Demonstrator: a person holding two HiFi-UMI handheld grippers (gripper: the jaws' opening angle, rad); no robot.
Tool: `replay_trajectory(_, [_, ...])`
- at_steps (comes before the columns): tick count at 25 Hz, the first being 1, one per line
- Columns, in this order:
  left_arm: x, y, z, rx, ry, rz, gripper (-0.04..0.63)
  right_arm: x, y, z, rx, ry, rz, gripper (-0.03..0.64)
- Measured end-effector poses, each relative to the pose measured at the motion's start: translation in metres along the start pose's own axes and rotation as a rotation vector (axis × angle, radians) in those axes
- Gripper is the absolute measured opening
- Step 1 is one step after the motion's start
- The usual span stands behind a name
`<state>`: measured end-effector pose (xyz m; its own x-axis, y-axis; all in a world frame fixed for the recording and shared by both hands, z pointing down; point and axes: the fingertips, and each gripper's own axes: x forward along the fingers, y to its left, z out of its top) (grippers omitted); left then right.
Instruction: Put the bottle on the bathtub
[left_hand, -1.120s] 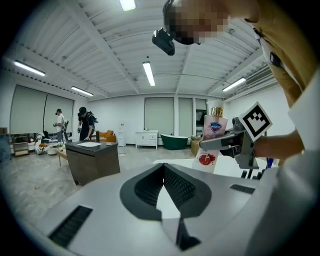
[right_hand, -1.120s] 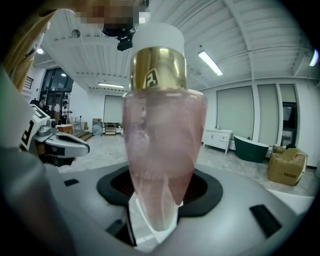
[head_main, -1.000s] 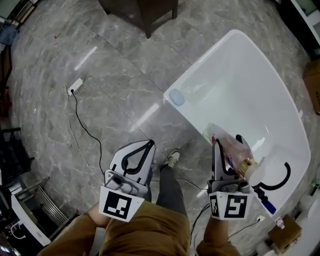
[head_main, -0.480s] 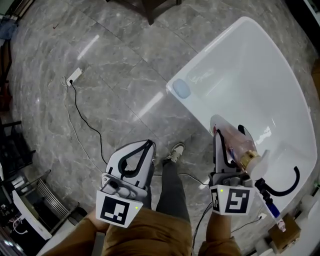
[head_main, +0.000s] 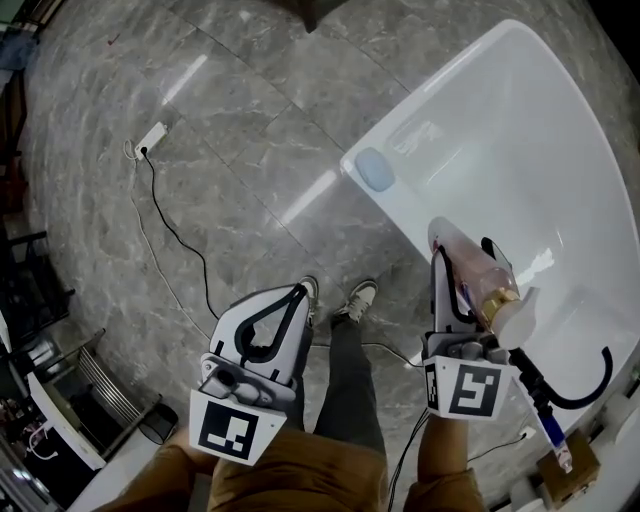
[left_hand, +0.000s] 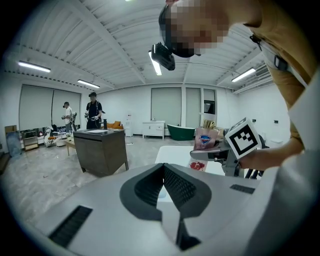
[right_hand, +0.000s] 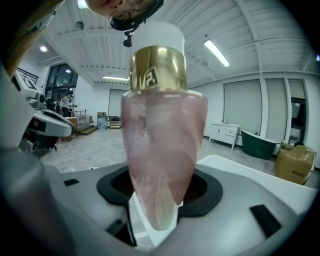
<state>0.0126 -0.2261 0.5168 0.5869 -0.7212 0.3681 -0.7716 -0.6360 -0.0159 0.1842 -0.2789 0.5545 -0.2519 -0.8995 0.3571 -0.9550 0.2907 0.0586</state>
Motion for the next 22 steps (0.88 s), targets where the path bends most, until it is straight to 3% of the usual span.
replay_trajectory(22, [0.041,0.009,-0.049,-0.054,0.036,0.024,0.008,0.054,0.001,-0.068,-0.017,0.044,0.028,0.238])
